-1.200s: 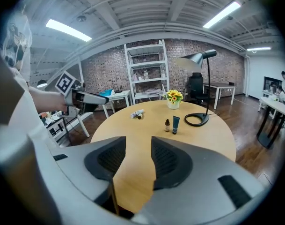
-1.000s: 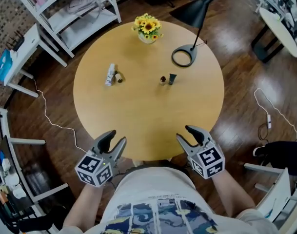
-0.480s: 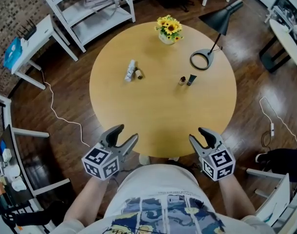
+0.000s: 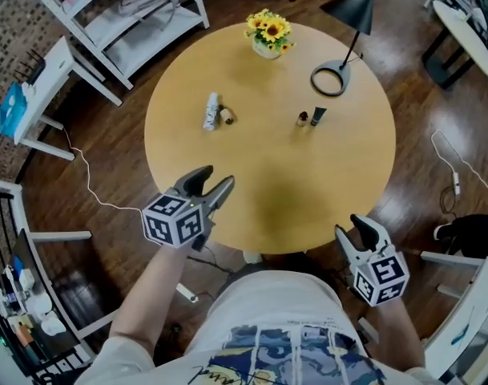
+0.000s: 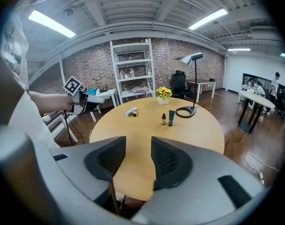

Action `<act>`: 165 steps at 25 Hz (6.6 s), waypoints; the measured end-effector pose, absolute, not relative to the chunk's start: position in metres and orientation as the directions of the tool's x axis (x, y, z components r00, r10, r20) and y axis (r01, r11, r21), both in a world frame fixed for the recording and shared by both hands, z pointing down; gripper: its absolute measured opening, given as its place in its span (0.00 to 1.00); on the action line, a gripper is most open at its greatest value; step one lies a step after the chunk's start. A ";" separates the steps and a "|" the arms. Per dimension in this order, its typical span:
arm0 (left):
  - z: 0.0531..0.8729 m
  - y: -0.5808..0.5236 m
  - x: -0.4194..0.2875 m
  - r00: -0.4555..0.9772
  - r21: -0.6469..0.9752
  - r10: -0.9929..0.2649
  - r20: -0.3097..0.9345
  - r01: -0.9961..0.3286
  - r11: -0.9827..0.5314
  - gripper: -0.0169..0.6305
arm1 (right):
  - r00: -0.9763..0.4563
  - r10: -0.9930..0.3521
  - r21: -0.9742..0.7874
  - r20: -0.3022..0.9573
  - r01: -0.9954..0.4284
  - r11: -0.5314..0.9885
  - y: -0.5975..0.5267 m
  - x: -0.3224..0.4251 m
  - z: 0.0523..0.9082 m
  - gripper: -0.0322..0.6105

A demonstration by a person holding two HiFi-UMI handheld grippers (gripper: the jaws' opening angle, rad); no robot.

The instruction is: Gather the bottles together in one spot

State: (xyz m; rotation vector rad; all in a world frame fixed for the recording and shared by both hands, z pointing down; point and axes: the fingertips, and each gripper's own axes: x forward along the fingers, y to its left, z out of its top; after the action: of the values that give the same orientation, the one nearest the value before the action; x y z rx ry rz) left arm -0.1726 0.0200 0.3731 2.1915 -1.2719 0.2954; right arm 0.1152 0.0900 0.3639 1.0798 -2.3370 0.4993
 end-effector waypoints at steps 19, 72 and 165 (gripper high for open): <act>0.558 -0.228 -0.240 0.481 0.582 -0.497 0.722 -0.811 0.061 0.35 | -0.503 -0.533 -0.199 0.681 -0.827 0.527 0.077 0.155 0.421 0.36; 0.513 -0.256 -0.163 0.329 0.374 -0.762 0.558 -0.919 -0.122 0.13 | -0.619 -0.430 -0.317 0.657 -0.744 0.588 0.053 0.163 0.453 0.36; 0.364 0.082 -0.027 0.423 0.191 -0.755 0.501 -0.905 -0.380 0.41 | -0.715 -0.474 -0.189 0.514 -0.633 0.750 0.046 0.167 0.369 0.36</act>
State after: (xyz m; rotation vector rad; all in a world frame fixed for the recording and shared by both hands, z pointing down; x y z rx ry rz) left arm -0.0270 0.0822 0.3642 2.2462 -1.4092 0.4648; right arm 0.1668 0.0457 0.3692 0.8417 -2.5095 0.4930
